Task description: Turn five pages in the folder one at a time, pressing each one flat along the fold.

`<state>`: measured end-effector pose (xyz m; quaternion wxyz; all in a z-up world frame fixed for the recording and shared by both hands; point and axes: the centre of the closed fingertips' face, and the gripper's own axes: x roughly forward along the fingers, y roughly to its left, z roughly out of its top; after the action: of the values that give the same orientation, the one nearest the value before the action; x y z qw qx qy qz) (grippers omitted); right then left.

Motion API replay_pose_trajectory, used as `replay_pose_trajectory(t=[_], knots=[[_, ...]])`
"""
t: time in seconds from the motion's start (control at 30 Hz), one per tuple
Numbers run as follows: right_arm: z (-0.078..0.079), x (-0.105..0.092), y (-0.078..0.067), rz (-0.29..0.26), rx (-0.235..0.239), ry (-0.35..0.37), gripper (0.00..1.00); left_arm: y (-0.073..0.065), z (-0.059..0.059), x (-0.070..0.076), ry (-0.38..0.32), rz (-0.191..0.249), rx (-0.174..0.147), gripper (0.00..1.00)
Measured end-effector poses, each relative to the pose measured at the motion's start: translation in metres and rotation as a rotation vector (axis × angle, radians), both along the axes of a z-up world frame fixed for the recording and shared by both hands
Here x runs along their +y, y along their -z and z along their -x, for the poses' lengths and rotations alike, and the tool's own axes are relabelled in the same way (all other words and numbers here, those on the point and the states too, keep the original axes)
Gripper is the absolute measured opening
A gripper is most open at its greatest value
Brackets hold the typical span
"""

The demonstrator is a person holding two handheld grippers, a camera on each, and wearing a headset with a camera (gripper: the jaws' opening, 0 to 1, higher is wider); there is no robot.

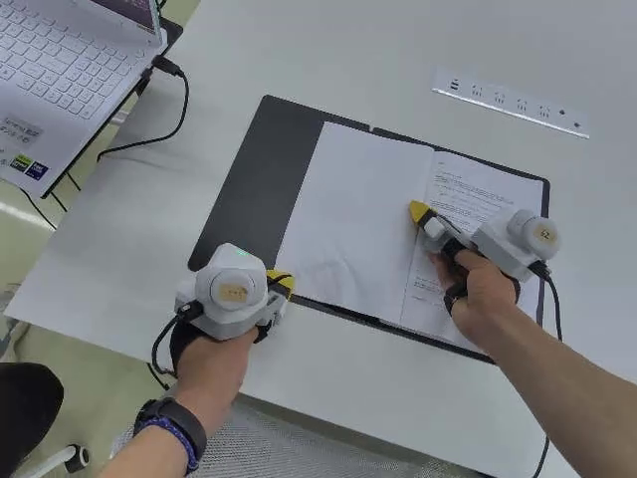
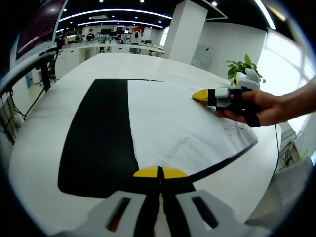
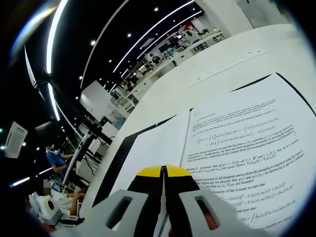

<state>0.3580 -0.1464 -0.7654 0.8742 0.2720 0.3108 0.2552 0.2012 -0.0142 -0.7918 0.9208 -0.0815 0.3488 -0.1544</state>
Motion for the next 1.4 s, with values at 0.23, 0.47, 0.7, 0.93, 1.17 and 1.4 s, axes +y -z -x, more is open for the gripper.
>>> replay_pose_trajectory(t=[0.23,0.47,0.7,0.93,1.17,1.4], knots=[[-0.006,0.002,-0.002,-0.003,-0.032,0.016,0.00,0.000,0.000,0.000,0.003,-0.005,-0.006,0.00],[-0.020,0.001,-0.003,-0.022,-0.035,0.054,0.00,0.000,0.000,0.000,0.008,-0.013,-0.012,0.00],[-0.033,0.000,-0.005,-0.018,-0.044,0.092,0.00,0.000,-0.001,0.000,0.009,-0.014,-0.015,0.00],[-0.044,0.002,-0.007,-0.021,-0.051,0.111,0.00,0.000,-0.001,0.000,0.011,-0.016,-0.017,0.00],[-0.061,-0.001,-0.007,-0.032,-0.063,0.171,0.00,0.000,-0.001,0.000,0.010,-0.010,-0.020,0.00],[-0.082,-0.002,-0.004,-0.030,-0.062,0.198,0.00,0.000,-0.001,-0.001,-0.002,0.019,-0.018,0.00]])
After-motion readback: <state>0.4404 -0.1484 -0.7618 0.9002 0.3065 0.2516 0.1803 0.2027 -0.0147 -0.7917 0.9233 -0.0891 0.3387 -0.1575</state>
